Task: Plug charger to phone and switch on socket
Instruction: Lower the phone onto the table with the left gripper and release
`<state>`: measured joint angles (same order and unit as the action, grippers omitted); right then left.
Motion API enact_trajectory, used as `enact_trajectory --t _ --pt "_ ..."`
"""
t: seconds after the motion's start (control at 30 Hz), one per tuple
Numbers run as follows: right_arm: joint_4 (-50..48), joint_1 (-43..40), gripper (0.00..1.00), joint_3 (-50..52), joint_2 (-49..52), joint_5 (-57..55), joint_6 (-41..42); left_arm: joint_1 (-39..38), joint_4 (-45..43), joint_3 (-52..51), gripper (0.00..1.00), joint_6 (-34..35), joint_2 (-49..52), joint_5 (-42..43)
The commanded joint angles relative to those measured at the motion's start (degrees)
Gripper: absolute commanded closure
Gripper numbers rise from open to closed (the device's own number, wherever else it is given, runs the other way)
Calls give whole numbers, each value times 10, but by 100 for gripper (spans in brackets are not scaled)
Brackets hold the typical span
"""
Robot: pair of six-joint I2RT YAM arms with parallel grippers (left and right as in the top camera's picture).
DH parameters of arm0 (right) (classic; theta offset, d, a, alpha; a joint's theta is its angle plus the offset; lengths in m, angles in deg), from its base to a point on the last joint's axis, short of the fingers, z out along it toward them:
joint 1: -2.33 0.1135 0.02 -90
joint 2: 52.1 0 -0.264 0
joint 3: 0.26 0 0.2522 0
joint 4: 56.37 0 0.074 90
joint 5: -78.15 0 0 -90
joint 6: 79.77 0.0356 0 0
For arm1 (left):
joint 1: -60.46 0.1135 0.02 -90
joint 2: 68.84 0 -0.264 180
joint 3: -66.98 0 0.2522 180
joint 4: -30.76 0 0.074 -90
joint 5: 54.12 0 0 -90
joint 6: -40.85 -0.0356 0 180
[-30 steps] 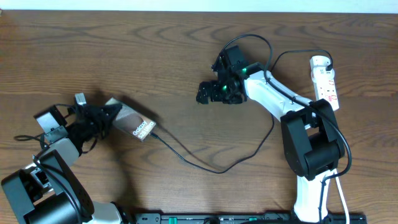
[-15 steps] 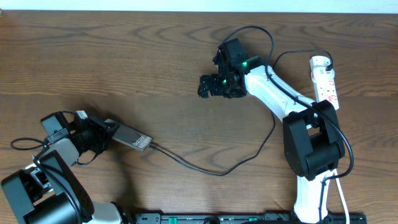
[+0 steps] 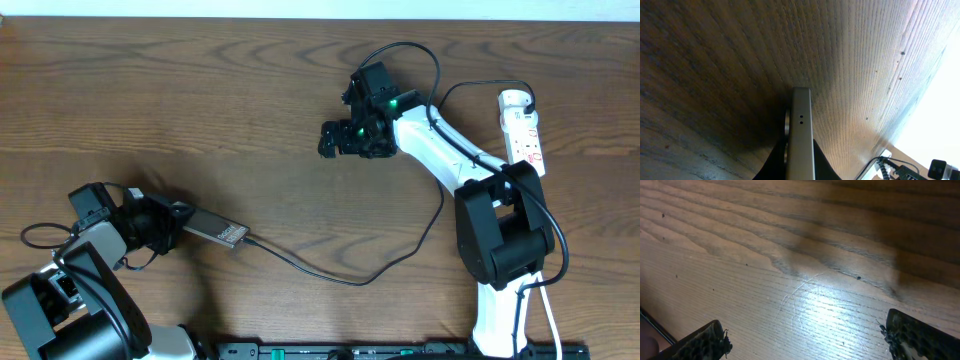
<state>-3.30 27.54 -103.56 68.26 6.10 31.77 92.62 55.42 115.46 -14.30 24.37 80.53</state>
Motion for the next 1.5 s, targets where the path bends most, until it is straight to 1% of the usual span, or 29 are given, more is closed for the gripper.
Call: enact_trajectory --t 0.0,0.1,0.17,0.27,0.3,0.43,0.67,0.8,1.07,1.17,1.37,1.47 --pt "2 -4 1 -12 -16 -4 7 1 13 3 91 19 0 -19" --pt "2 -4 1 -12 -16 -4 7 1 12 3 65 19 0 -19" --pt "2 -4 1 -12 -16 -4 7 1 12 3 61 19 0 -19" --pt "3 -4 1 -12 -16 -4 7 1 13 3 58 19 0 -19" --pt "3 -4 1 -12 -16 -4 7 1 13 3 50 19 0 -19" --pt "3 -4 1 -12 -16 -4 7 1 13 3 33 19 0 -19" --pt "4 -4 1 -12 -16 -4 7 1 25 3 19 18 0 -25" --pt "4 -4 1 -12 -16 -4 7 1 47 3 16 18 0 -83" --pt "6 -4 1 -12 -16 -4 7 1 56 9 16 9 -14 -93" --pt "4 -4 1 -12 -16 -5 7 -11 56 30 15 -17 -56 -93" --pt "5 -4 1 -12 -16 -5 4 -45 56 79 15 -63 -177 -93" --pt "3 -4 1 -13 -18 -7 -3 -74 57 102 15 -109 -233 -91"
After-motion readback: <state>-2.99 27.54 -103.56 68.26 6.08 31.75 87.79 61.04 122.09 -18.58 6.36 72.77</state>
